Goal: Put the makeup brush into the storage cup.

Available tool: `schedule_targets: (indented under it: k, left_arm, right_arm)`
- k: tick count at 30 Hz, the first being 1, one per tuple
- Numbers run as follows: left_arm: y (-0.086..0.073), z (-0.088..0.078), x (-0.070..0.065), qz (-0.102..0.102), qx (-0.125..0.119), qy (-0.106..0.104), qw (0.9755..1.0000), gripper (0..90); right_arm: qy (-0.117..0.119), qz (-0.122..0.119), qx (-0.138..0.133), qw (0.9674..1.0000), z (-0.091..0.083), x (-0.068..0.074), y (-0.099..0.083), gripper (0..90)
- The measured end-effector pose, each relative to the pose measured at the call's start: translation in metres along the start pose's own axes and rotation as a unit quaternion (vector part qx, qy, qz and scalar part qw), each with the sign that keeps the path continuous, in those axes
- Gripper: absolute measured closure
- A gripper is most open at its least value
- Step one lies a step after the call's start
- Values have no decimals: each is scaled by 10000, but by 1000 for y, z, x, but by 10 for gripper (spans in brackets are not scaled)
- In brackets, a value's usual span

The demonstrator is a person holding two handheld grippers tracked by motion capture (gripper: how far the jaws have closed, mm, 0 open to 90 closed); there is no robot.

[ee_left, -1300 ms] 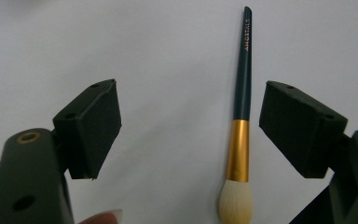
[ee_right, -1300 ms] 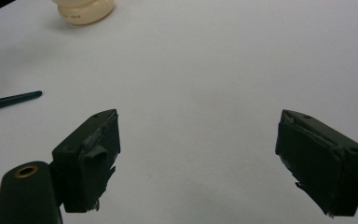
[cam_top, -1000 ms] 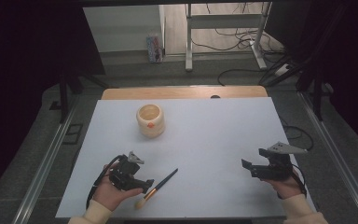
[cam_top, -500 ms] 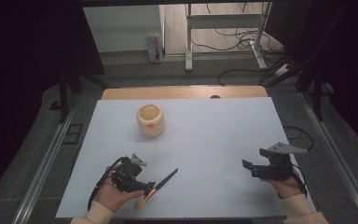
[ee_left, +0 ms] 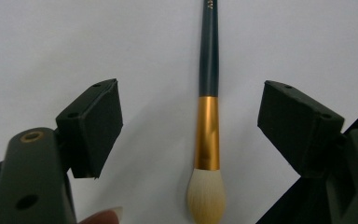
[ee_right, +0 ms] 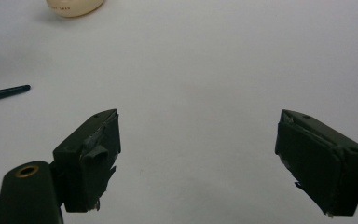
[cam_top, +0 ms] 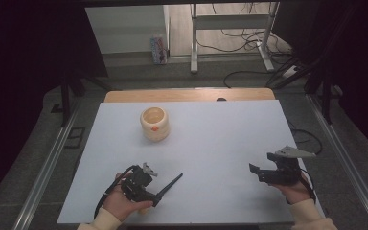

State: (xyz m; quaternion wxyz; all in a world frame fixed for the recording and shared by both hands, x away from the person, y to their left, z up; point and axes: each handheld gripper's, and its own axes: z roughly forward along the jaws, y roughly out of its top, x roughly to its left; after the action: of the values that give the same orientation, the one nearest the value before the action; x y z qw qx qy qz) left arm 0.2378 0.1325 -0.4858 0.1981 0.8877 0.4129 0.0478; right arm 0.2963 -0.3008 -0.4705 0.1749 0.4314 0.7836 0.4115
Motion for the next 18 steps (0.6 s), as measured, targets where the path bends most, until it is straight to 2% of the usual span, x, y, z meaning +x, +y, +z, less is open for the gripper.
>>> schedule_targets:
  k: [18]
  left_arm:
    - [0,9,-6,145,200,-20,9997,276]
  right_arm:
    - [-81,-31,46,10000,1,-1,-1,150]
